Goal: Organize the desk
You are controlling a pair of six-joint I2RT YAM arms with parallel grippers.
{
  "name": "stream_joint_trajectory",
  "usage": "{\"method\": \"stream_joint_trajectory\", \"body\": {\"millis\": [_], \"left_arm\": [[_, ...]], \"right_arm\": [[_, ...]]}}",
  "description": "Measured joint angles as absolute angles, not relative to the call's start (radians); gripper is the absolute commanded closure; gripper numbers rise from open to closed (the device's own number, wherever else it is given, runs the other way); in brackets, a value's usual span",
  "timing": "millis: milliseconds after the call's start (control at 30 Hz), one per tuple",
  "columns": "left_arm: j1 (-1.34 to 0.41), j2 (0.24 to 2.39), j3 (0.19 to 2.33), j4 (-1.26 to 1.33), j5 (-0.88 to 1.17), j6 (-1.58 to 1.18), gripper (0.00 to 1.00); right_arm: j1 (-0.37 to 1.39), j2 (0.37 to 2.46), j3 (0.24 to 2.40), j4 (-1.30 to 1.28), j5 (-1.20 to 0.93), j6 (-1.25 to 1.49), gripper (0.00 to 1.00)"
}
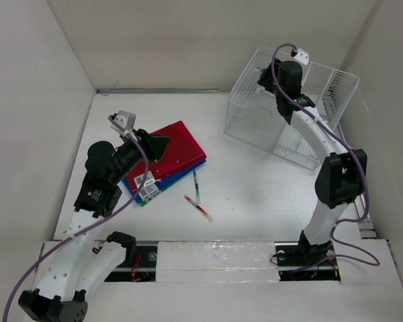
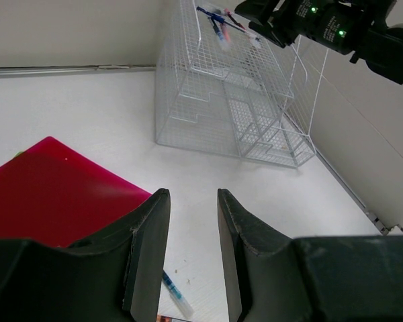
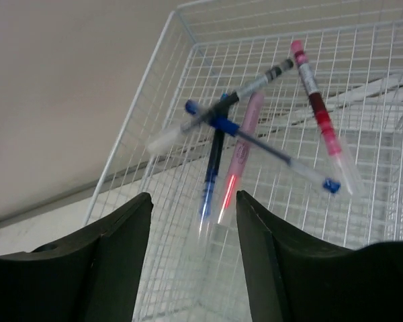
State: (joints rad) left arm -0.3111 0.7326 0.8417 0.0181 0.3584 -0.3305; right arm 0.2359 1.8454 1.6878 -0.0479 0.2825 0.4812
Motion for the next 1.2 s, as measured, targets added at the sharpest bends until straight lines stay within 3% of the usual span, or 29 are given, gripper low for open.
{"method": "stream_joint_trajectory", "body": {"millis": [67, 167, 200, 300, 400, 467, 500, 533, 700, 1200], "left_arm": [[-0.311, 0.732, 0.842, 0.019, 0.358, -0.331, 0.7], [-0.311, 0.734, 0.842, 0.019, 0.359, -0.331, 0.7], [-0.311, 0.735, 0.842, 0.019, 0.36, -0.331, 0.7], [-0.311, 0.741, 0.842, 0.019, 0.36, -0.331, 0.7], [-0.311, 0.744, 0.842, 0.018, 0.36, -0.331, 0.7], [-0.311, 0.743, 0.842, 0.019, 0.359, -0.331, 0.7], [-0.311, 0.743, 0.842, 0.019, 0.359, -0.331, 0.7], [-0.311, 0.744, 0.842, 0.019, 0.359, -0.331, 0.7], [-0.311, 0.745, 0.842, 0.019, 0.358, -0.331, 0.7], [-0.311, 0.758, 0.842, 0.018, 0.355, -0.331, 0.7]], "right_arm": [[0.247, 1.776, 1.593, -0.009, 0.26, 0.481, 0.43], [0.302, 1.615, 1.387, 0.041, 0.236, 0.486, 0.65], [0.333, 1.561, 1.318, 0.07, 0.233, 0.491, 0.81], [0.489, 1.417, 1.095, 0.163, 0.22, 0.515, 1.0], [0.593, 1.401, 1.013, 0.176, 0.211, 0.516, 0.97], [0.688, 1.422, 0.958, 0.163, 0.211, 0.516, 0.87], [0.732, 1.441, 0.941, 0.145, 0.209, 0.515, 0.75], [0.778, 1.463, 0.929, 0.128, 0.214, 0.515, 0.71], [0.921, 1.572, 0.911, 0.064, 0.246, 0.513, 0.57], [1.018, 1.789, 1.033, -0.02, 0.322, 0.501, 0.58]]}}
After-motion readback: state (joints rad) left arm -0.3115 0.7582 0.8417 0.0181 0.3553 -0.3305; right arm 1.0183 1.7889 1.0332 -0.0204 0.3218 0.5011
